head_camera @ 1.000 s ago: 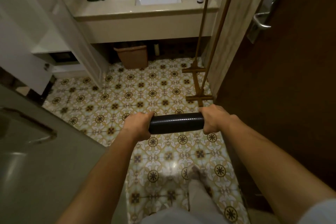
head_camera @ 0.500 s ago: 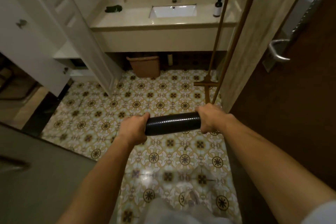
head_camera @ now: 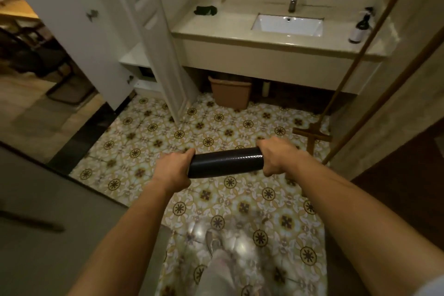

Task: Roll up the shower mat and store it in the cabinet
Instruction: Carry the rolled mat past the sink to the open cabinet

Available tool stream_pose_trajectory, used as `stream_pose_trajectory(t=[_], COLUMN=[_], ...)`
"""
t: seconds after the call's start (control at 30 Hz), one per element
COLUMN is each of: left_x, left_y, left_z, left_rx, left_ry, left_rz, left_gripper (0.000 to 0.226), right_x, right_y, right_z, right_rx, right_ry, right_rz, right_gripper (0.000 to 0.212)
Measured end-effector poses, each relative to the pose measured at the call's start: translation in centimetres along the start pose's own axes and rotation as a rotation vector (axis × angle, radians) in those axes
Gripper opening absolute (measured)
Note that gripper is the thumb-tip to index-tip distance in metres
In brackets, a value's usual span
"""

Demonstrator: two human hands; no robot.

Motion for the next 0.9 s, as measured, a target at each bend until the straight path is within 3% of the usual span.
stream_pose_trajectory(t=[0.47,0.9], left_x=[-8.1,-12.0], left_y=[2.4,1.1], left_z=[19.0,29.1], left_rx=[0.070,0.107], left_ry=[0.199,0.273], left_rz=[0.006,0.004], left_gripper=[0.052,0.058], right_x=[-18.7,-29.2], right_y=[9.0,11.9], right_z=[13.2,20.9], right_rx=[0.073,0.190], right_ry=[0.191,0.303], right_rz=[0.005,0.035], right_gripper=[0.053,0.055])
Point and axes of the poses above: each hand's wrist, its own x-axis away from the middle knuckle, its own y-axis out of the back of the hand, z = x × y, the point moved 4 cm from there along -x, towards the middle knuckle
